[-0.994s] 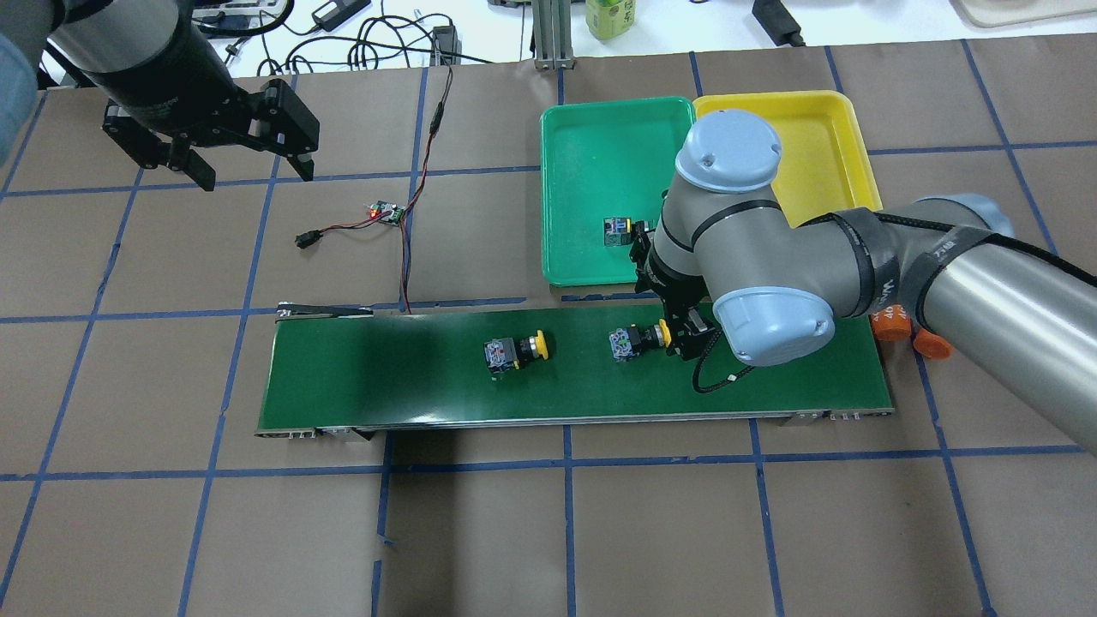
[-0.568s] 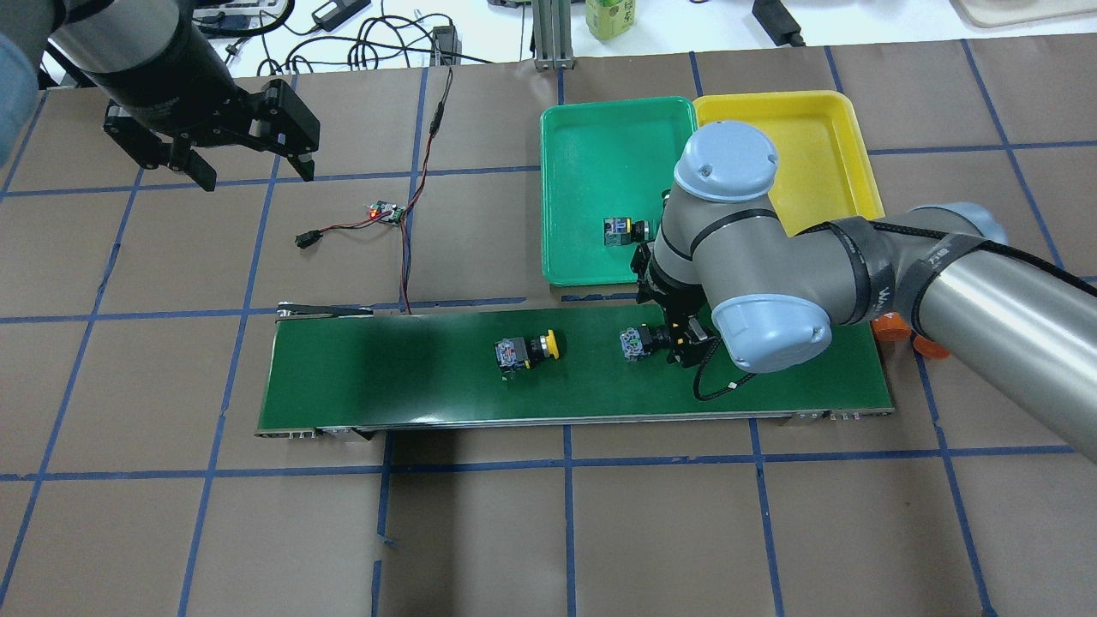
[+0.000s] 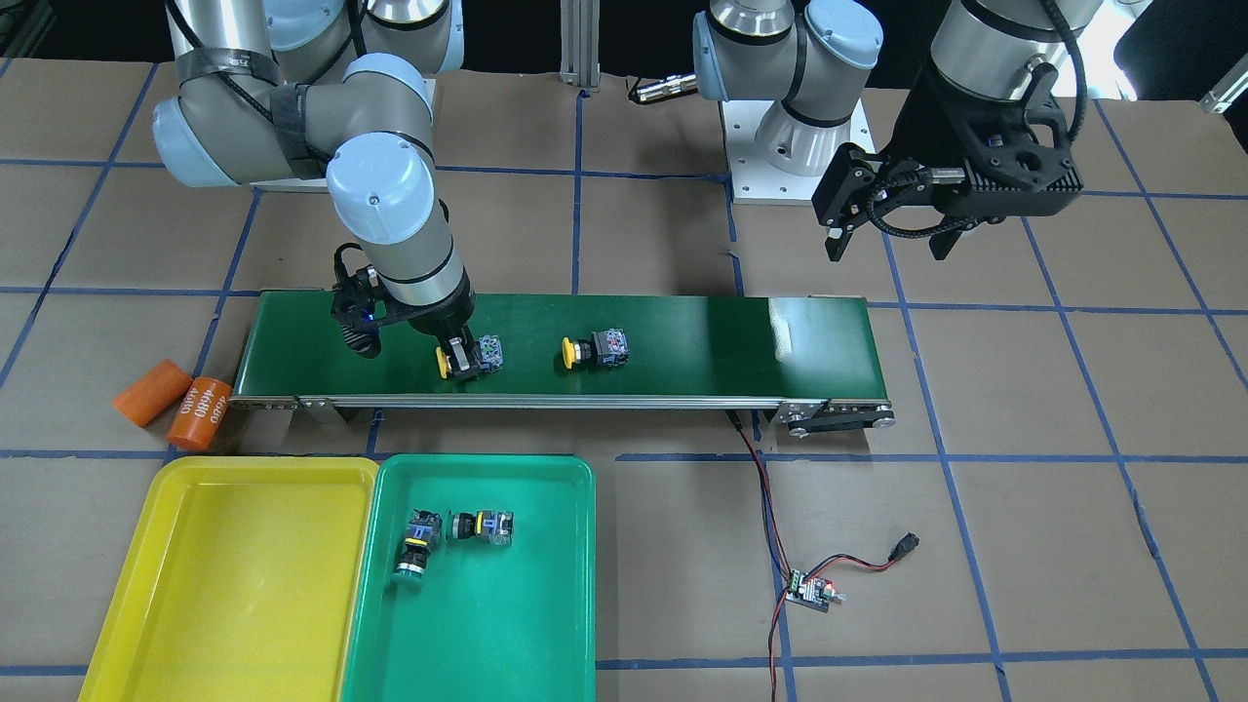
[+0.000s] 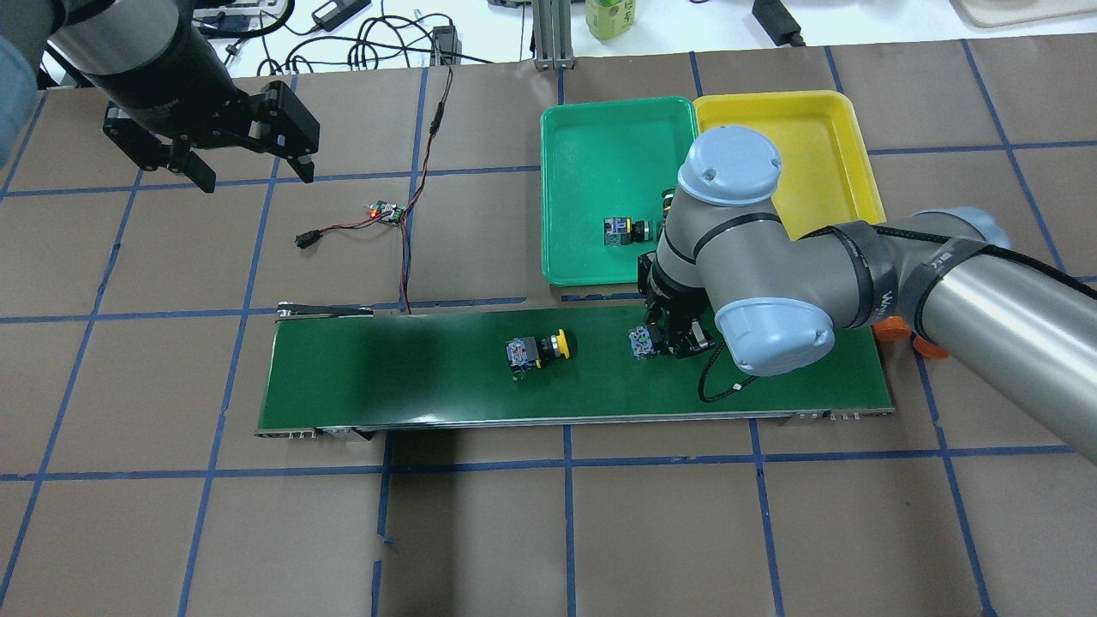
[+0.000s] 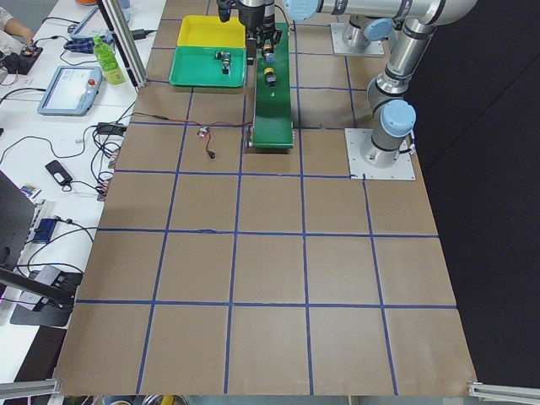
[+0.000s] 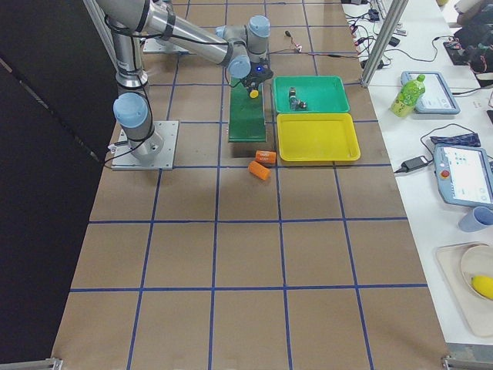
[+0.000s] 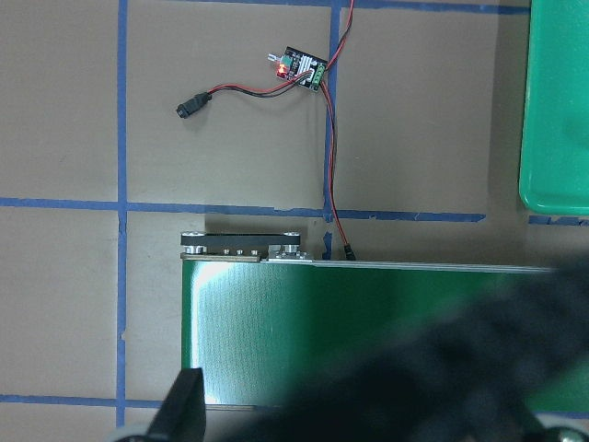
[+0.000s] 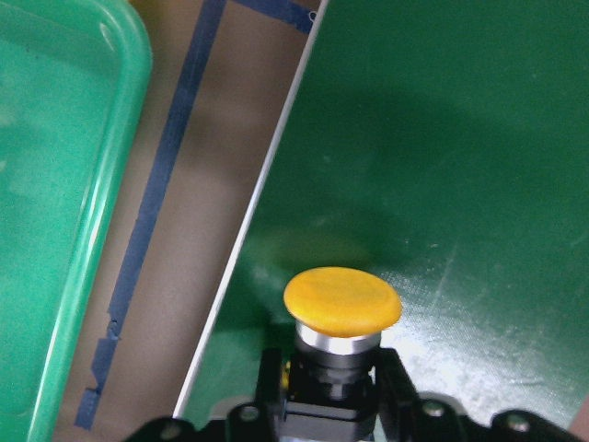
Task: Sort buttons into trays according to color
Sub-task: 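Carry the yellow button into the yellow tray and open the right gripper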
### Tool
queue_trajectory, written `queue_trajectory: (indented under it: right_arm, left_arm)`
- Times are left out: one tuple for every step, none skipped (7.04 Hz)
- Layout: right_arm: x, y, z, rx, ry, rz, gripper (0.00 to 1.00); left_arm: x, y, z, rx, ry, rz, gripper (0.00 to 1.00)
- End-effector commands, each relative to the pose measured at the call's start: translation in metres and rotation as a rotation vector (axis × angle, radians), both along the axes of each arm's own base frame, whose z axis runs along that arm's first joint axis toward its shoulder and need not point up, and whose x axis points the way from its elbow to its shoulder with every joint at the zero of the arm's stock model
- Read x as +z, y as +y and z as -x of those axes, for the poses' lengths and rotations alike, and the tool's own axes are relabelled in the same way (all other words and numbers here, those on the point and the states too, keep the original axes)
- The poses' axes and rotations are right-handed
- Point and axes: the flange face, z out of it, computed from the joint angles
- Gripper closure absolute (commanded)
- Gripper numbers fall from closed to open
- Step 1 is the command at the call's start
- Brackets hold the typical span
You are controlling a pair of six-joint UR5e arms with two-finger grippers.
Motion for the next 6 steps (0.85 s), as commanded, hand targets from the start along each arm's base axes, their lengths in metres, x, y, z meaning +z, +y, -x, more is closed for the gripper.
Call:
queue_trajectory:
  right_arm:
    - [0.024,-0.015,0.004,0.017,0.006,0.045,1.0]
    - [0.036,-0.022,0.003,0.019,0.007,0.046,1.0]
    - [0.051,-0.032,0.005,0.034,0.009,0.059,1.0]
    - [0.066,-0.052,0.031,0.086,0.028,0.076,1.0]
    - [0.076,-0.076,0.078,0.145,0.051,0.103,1.0]
    - [0.067,-0.097,0.123,0.205,0.051,0.099,1.0]
  left_arm:
    - [0.0,0.001,0.0,0.0,0.001,0.0,0.0]
    - [-0.004,-0.004,0.0,0.0,0.002,-0.007,0.0]
    - [-0.005,-0.004,0.001,-0.002,0.0,-0.009,0.0]
    - [-0.003,0.001,0.001,-0.002,0.0,-0.006,0.0]
    - [-0.001,0.0,0.0,0.0,0.0,-0.001,0.0]
    - [0.0,0.0,0.001,-0.002,0.0,-0.001,0.0]
